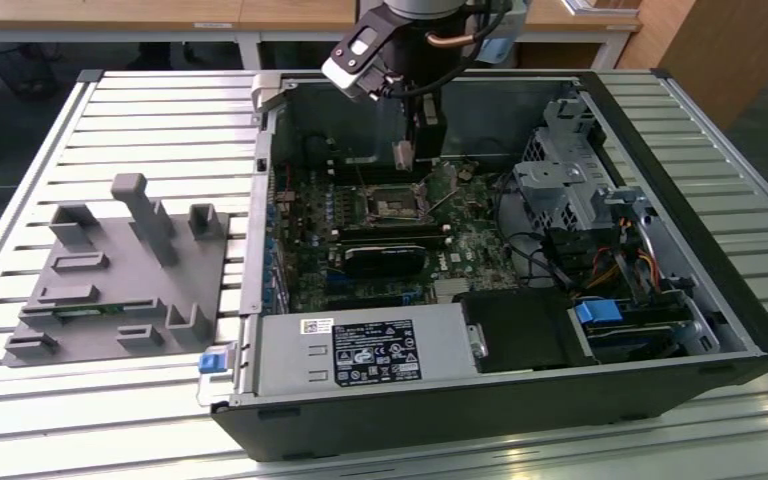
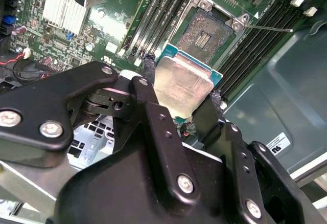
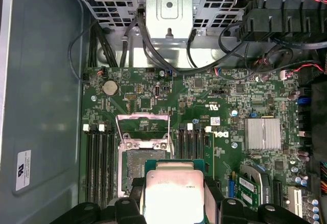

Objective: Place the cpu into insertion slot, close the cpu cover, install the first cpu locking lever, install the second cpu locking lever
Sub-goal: 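Place the cpu into insertion slot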

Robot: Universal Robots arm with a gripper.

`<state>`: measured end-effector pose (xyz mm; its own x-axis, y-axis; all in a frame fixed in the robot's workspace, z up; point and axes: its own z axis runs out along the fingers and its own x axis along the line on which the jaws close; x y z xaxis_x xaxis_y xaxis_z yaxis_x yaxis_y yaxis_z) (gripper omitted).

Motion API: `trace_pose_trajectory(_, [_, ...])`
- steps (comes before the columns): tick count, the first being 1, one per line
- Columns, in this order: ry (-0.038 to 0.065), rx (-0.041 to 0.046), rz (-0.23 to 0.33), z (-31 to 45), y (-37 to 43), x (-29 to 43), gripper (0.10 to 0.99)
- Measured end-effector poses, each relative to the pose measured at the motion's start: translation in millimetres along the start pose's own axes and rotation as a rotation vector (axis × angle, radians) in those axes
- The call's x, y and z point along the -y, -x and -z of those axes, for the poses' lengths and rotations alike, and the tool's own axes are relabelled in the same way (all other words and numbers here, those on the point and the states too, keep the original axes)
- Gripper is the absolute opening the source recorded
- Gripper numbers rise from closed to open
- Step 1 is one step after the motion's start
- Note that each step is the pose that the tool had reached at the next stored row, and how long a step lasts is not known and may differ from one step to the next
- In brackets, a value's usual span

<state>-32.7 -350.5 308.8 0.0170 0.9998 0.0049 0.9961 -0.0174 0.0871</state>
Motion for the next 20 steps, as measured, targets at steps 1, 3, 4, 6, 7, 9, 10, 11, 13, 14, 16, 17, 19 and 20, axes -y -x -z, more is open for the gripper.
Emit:
trace_pose_trajectory(1, [0.0,0.0001,0.0,-0.3,0.0,0.0,0.541])
trace_pose_trajectory(3, [0.0,0.0002,0.0,-0.8,0.0,0.1,0.541])
trace_pose_trajectory(4, [0.0,0.0002,0.0,-1.0,0.0,0.1,0.541])
trace_pose_trajectory(6, [0.0,0.0005,0.0,-1.5,0.0,0.1,0.541])
trace_pose_trajectory(7, [0.0,0.0005,0.0,-1.8,0.0,0.2,0.541])
trace_pose_trajectory(9, [0.0,0.0007,0.0,-2.3,0.0,0.2,0.541])
trace_pose_trajectory(10, [0.0,0.0008,0.0,-2.6,0.0,0.2,0.541])
trace_pose_trajectory(11, [0.0,0.0009,0.0,-2.8,0.0,0.2,0.541])
trace_pose_trajectory(13, [0.0,0.001,0.0,-3.3,0.0,0.3,0.541])
trace_pose_trajectory(14, [0.0,0.0011,0.0,-3.6,0.0,0.3,0.541])
trace_pose_trajectory(16, [0.0,0.0011,0.0,-4.1,0.0,0.4,0.541])
trace_pose_trajectory(17, [0.0,0.0011,0.0,-4.4,0.0,0.4,0.541])
trace_pose_trajectory(19, [0.0,0.0011,0.0,-4.8,0.0,0.4,0.541])
trace_pose_trajectory(20, [0.0,0.0011,0.0,-5.0,0.0,0.4,0.541])
